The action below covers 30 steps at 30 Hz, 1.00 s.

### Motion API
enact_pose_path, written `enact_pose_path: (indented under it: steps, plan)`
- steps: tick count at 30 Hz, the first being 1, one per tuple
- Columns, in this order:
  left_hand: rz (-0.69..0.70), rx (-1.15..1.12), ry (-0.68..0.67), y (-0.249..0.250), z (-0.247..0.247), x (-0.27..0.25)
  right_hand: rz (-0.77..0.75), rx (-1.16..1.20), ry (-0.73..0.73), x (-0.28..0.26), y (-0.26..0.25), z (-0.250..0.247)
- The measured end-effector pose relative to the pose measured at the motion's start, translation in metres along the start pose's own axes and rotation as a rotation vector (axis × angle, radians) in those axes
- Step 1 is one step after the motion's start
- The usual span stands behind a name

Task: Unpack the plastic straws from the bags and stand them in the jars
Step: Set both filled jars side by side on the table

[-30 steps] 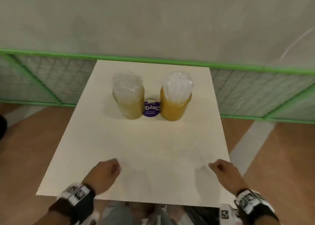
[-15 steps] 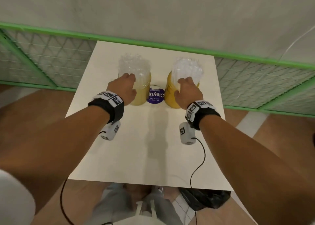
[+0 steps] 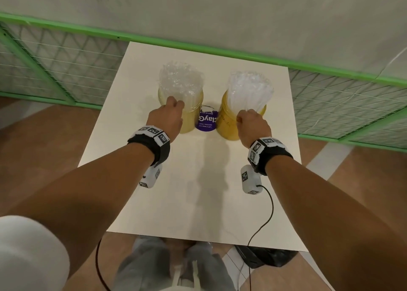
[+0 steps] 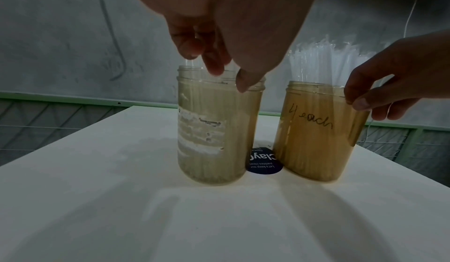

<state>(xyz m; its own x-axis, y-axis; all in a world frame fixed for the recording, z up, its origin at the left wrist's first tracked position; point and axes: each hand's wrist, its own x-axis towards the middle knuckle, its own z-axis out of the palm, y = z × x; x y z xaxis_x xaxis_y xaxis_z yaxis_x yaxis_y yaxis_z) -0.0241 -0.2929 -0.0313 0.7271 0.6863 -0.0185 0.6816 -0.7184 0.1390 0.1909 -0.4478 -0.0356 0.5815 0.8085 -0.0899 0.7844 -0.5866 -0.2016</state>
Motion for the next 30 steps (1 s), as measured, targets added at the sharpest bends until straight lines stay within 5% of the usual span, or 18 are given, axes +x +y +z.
enact_pose_path:
  steps: [12,21,30]
  plan:
    - [0.047,0.134,-0.034,-0.037,-0.008,0.045,-0.095,-0.009,0.006,0.049,-0.038,-0.016]
    - [-0.052,0.118,0.04,-0.16,-0.06,0.167,-0.179,0.009,0.086,0.187,-0.141,-0.02]
    - [-0.02,0.164,0.051,-0.241,-0.043,0.263,-0.208,-0.035,0.119,0.306,-0.225,0.019]
